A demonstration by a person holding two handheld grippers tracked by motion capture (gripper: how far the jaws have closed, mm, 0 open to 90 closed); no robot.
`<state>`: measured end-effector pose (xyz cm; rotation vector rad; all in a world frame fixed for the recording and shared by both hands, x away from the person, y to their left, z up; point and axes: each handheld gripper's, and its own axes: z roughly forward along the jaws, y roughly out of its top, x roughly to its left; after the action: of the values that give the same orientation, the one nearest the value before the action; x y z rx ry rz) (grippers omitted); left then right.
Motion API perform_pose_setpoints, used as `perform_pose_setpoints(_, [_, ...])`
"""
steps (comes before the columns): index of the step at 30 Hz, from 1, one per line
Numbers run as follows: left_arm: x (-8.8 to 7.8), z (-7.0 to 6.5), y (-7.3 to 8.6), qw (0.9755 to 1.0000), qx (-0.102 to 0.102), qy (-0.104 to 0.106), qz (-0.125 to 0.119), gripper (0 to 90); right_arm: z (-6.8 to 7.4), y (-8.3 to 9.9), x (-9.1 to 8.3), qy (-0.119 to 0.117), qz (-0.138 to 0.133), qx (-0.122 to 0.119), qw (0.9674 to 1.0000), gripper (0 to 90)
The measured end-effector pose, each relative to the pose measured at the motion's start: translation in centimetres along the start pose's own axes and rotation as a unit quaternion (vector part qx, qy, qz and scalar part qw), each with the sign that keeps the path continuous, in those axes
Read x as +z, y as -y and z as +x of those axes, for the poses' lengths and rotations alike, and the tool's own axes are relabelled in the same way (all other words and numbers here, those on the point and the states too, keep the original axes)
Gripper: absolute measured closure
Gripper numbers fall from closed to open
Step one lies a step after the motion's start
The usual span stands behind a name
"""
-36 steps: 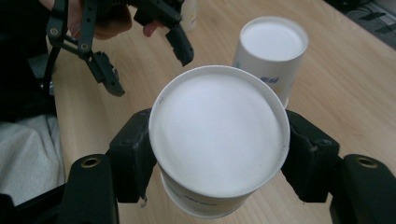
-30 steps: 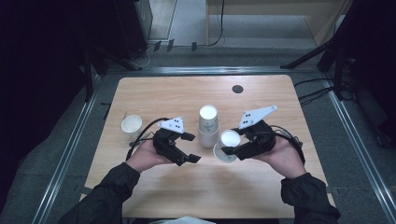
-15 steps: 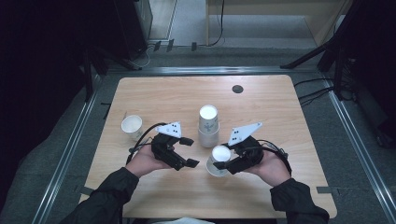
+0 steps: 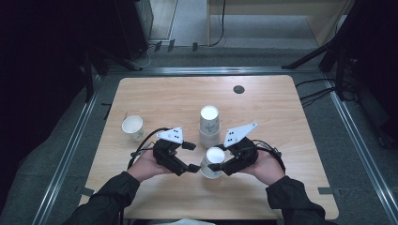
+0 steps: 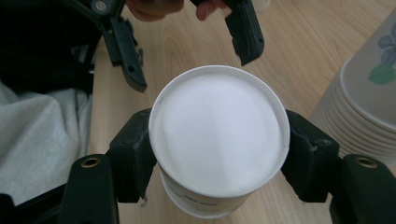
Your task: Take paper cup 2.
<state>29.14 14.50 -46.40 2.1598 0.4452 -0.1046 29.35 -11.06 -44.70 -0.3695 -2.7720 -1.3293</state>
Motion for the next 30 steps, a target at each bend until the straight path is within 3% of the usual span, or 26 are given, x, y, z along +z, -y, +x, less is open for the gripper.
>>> perform_pose_setpoints(11, [0.7,-0.3,0.1,0.9999,0.012,0.007,-0.002,14.4,0.1,-0.7,0.0,-0.006,-0.021,0.002,0.9998,34.8])
perform_pose_setpoints(24, [1.2,-0.6,0.0,0.9993,0.022,0.030,-0.009,14.7,0.7,-2.1,-0.3,-0.018,-0.046,0.006,0.9988,34.9])
perform_pose_setpoints(30, [1.0,-0.6,0.0,0.9987,0.021,0.039,-0.024,16.5,0.9,-2.3,-0.3,-0.025,-0.055,0.012,0.9981,34.9])
